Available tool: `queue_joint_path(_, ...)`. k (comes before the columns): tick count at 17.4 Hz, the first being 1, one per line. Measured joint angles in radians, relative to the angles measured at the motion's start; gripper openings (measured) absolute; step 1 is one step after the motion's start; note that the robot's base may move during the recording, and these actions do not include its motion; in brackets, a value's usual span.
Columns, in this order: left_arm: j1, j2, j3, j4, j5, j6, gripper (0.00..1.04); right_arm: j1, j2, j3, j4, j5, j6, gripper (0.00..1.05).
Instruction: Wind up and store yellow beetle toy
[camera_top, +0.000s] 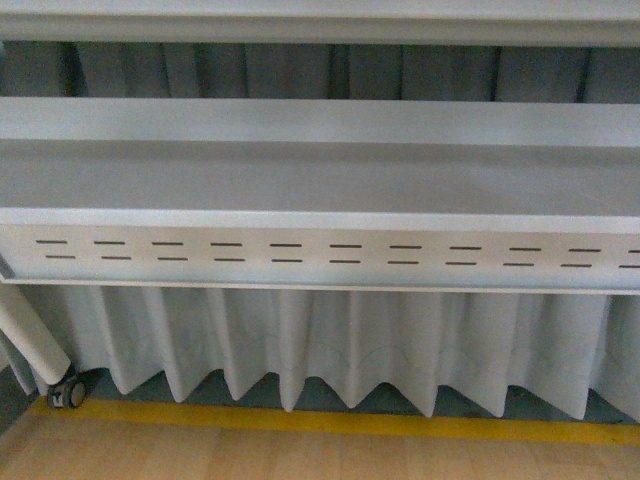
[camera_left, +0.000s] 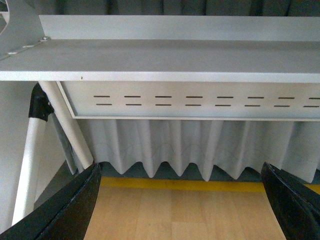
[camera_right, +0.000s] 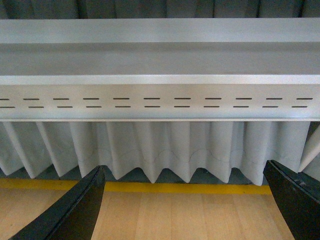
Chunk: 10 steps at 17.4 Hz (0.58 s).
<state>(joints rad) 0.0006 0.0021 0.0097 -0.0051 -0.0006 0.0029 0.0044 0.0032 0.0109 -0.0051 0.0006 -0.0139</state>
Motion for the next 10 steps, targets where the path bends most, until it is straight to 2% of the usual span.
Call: queue_joint_path(10, 0.0, 0.0, 0.0, 0.0, 0.0, 0.0, 0.98, 0.0, 0.0, 0.0, 0.0, 0.0, 0.0, 0.98)
